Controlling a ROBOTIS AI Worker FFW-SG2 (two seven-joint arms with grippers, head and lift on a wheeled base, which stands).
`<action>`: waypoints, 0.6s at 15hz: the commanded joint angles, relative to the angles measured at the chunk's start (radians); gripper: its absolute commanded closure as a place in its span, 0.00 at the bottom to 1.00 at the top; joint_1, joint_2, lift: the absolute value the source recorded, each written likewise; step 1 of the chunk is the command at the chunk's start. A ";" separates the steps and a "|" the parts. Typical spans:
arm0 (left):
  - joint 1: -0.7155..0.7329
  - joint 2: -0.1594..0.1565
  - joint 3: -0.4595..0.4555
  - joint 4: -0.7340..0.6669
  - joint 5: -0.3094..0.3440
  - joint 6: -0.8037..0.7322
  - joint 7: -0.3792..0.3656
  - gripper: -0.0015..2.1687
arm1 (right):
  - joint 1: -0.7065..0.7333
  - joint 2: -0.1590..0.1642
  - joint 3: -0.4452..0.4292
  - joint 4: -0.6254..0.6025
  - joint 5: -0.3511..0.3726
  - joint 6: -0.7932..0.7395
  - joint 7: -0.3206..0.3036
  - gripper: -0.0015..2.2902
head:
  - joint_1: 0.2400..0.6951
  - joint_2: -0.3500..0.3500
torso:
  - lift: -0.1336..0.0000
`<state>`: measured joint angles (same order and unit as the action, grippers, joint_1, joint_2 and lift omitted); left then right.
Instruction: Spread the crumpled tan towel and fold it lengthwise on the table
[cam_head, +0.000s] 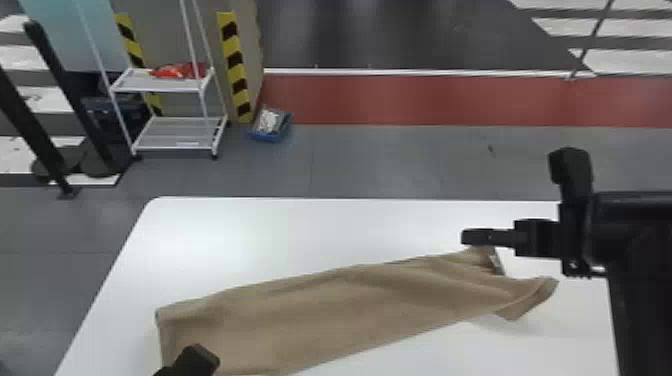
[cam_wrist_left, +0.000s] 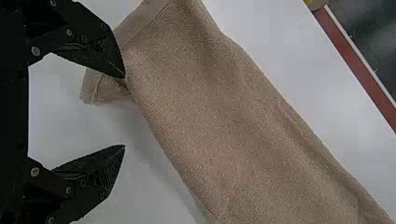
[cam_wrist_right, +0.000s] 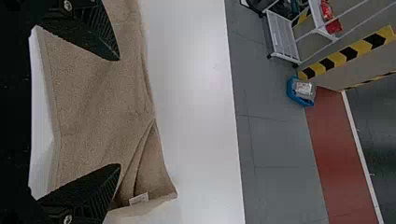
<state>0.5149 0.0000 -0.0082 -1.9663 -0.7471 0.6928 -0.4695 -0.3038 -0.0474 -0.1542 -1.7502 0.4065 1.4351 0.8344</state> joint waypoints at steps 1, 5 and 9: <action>-0.019 -0.003 0.034 0.003 0.000 0.021 -0.028 0.19 | 0.000 0.001 -0.001 0.000 0.000 0.000 0.000 0.03 | 1.00 0.53 | 1.00; -0.035 -0.003 0.082 0.003 0.002 0.028 -0.084 0.19 | -0.005 0.001 0.002 0.000 0.000 -0.003 -0.011 0.03 | 1.00 0.56 | 1.00; -0.044 -0.003 0.091 0.004 0.005 0.015 -0.092 0.34 | -0.006 0.001 0.007 0.002 0.000 -0.003 -0.018 0.03 | 1.00 0.59 | 1.00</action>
<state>0.4733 0.0000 0.0775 -1.9617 -0.7443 0.7163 -0.5606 -0.3096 -0.0449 -0.1482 -1.7497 0.4065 1.4321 0.8177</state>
